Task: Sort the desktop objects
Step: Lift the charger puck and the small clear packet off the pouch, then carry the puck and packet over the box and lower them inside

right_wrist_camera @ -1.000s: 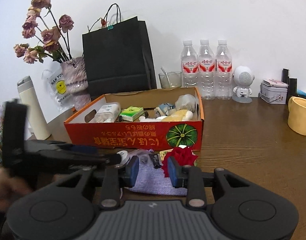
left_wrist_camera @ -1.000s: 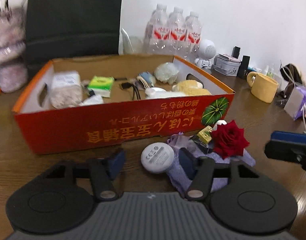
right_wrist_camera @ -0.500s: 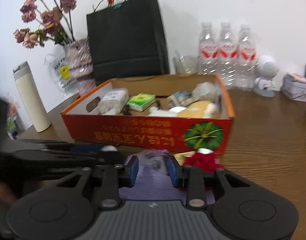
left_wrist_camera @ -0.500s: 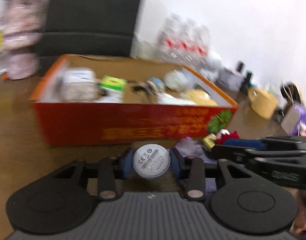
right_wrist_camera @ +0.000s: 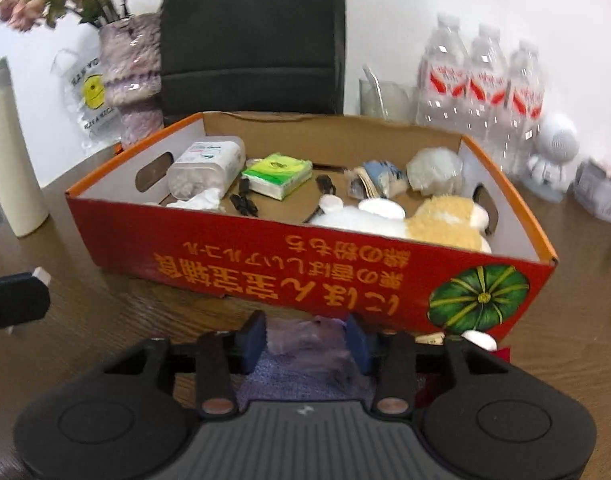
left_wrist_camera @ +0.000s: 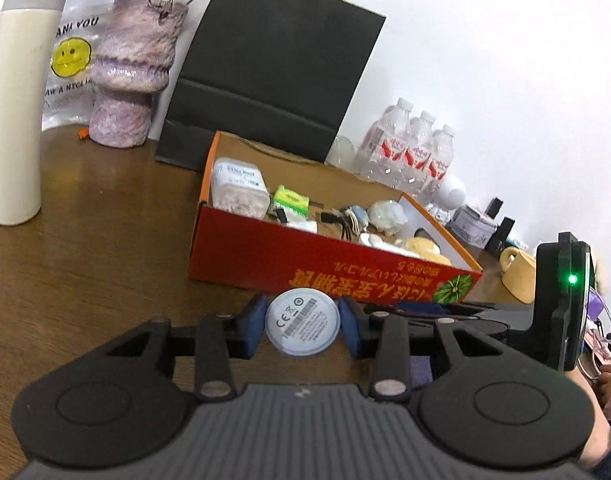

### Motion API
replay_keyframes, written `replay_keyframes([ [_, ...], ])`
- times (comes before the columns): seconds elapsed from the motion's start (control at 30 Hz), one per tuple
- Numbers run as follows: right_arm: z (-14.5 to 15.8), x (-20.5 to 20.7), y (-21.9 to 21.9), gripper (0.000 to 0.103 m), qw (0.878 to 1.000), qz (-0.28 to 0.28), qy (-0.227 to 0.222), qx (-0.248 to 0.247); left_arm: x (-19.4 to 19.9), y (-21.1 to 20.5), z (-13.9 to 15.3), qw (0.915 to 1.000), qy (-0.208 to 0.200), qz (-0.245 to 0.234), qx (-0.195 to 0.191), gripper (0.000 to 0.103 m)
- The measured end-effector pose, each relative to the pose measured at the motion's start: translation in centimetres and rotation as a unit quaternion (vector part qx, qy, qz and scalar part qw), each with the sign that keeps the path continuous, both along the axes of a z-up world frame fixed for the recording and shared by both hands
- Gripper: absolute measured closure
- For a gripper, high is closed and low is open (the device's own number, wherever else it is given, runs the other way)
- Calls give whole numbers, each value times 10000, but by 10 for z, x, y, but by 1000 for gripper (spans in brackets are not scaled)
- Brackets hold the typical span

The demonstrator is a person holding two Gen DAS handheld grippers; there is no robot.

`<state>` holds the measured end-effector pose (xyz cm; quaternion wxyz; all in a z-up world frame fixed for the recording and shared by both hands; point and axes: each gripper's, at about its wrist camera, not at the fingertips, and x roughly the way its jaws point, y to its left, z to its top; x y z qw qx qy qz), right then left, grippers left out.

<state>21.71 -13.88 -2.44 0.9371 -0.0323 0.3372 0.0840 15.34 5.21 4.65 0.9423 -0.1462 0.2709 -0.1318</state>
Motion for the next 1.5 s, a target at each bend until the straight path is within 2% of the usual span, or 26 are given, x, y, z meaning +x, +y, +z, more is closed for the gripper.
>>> replay_keyframes([
  [0.17,-1,-10,11,77,9996,160,-175,-149,-4,1,-1,9999,-84,-84,-42,62],
  [0.27,-3,-12,20,78,9984,337,-146,-431,-2,3,-4,10000,-9,-31,-36,62],
  [0.4,-1,-12,13,71,9996,234,-6,-138,-3,5,-4,10000,-44,25,-28,62],
  [0.43,-2,-13,12,72,9996,258,-24,-127,-4,5,-3,10000,-71,24,8,62],
  [0.67,5,-26,14,88,9983,536,-235,26,-3,5,-3,9999,-86,87,106,62],
  [0.77,13,-38,23,92,9963,672,-463,-281,-3,8,-2,9998,-87,148,101,62],
  [0.9,35,-61,15,97,9956,703,-611,87,-3,10,-2,9996,-99,224,156,62],
  [1.0,44,-89,5,97,9941,818,-473,524,-5,10,-1,9996,-126,204,160,62],
  [1.1,37,-123,3,96,9924,1058,-199,603,-10,6,-1,9994,-109,181,273,62],
  [1.17,25,-144,0,95,9909,1157,161,670,-20,6,1,9993,-134,152,313,62],
  [1.2,20,-155,-2,88,9901,1198,295,671,-27,7,1,9992,-155,140,335,62],
  [1.37,12,-201,-18,67,9884,1220,281,855,-77,5,2,9967,-178,85,793,62],
  [1.43,14,-209,-23,51,9885,1113,260,994,-99,7,0,9958,-199,57,892,62],
  [1.5,16,-210,-25,48,9872,1079,279,1139,-115,9,-2,9955,-122,38,937,62],
])
